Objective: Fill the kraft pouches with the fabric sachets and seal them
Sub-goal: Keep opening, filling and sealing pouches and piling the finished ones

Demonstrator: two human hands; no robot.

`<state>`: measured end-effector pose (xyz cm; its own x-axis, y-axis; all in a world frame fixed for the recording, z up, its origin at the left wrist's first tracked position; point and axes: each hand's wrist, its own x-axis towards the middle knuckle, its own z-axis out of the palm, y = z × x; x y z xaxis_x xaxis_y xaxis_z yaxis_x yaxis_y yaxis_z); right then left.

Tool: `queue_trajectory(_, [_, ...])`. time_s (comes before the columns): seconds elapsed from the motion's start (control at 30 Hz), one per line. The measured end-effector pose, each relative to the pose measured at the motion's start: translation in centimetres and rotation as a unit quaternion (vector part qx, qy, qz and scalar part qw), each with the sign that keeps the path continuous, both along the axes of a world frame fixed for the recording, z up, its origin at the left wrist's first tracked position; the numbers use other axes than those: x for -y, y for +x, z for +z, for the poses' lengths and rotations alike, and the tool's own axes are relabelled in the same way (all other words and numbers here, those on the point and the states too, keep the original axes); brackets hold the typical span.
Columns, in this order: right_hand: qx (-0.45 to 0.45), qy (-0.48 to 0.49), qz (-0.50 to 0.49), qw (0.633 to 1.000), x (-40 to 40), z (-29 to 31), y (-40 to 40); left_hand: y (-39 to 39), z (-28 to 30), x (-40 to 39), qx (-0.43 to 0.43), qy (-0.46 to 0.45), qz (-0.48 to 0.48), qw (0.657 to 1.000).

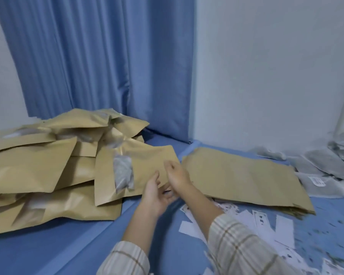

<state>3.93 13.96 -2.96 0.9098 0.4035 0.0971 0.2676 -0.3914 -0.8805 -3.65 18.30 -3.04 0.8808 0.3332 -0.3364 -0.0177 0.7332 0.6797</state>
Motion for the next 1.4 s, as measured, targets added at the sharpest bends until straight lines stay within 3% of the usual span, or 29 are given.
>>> queue_trajectory(0.03, [0.082,-0.074,-0.023,0.994,1.2,-1.4,0.8,0.3,-0.6,0.4,-0.014,-0.007,0.004,1.000])
queue_trajectory(0.1, [0.212,-0.255,-0.050,0.942,3.6,-3.8,2.2,0.9,-1.8,1.0,-0.034,-0.020,0.014,0.999])
queue_trajectory(0.17, [0.256,-0.384,-0.038,0.887,5.5,-5.4,3.2,1.6,-2.8,1.4,-0.049,-0.017,0.028,0.998])
queue_trajectory(0.2, [0.271,-0.404,-0.025,0.873,6.1,-5.8,3.5,1.9,-3.2,1.7,-0.057,-0.009,0.034,0.998])
queue_trajectory(0.33, [0.325,-0.382,-0.016,0.865,7.8,-6.1,2.9,2.6,-3.7,3.1,-0.076,0.060,0.029,0.995])
queue_trajectory(0.6, [0.263,-0.391,0.092,0.877,10.7,-6.1,-0.5,1.3,-3.2,5.3,-0.145,0.241,-0.012,0.960])
queue_trajectory(0.73, [0.240,-0.353,0.115,0.897,12.0,-4.7,-2.4,0.3,-3.0,5.8,-0.145,0.236,-0.022,0.961])
queue_trajectory(0.9, [0.363,-0.358,0.068,0.858,12.7,-3.0,-4.8,-1.1,-2.6,6.4,-0.100,0.202,-0.035,0.973])
queue_trajectory(0.97, [0.382,-0.304,0.028,0.872,13.2,-2.3,-5.3,-1.8,-1.8,7.1,-0.060,0.152,-0.051,0.985])
queue_trajectory(1.03, [0.368,-0.173,-0.040,0.913,13.7,-1.2,-6.4,-2.5,-0.7,7.8,-0.006,0.078,-0.082,0.994])
queue_trajectory(1.1, [0.367,-0.042,-0.093,0.925,14.1,0.1,-8.1,-3.1,0.6,8.5,0.056,0.062,-0.137,0.987])
queue_trajectory(1.2, [0.357,0.063,-0.098,0.927,14.9,1.2,-10.2,-4.0,2.8,9.6,0.103,0.101,-0.174,0.974])
queue_trajectory(1.3, [0.226,0.186,-0.093,0.952,16.2,2.7,-11.4,-4.7,4.5,11.5,0.129,0.173,-0.120,0.969])
queue_trajectory(1.4, [0.104,0.267,-0.034,0.957,17.6,4.6,-11.9,-5.3,5.0,13.5,0.177,0.310,-0.033,0.934])
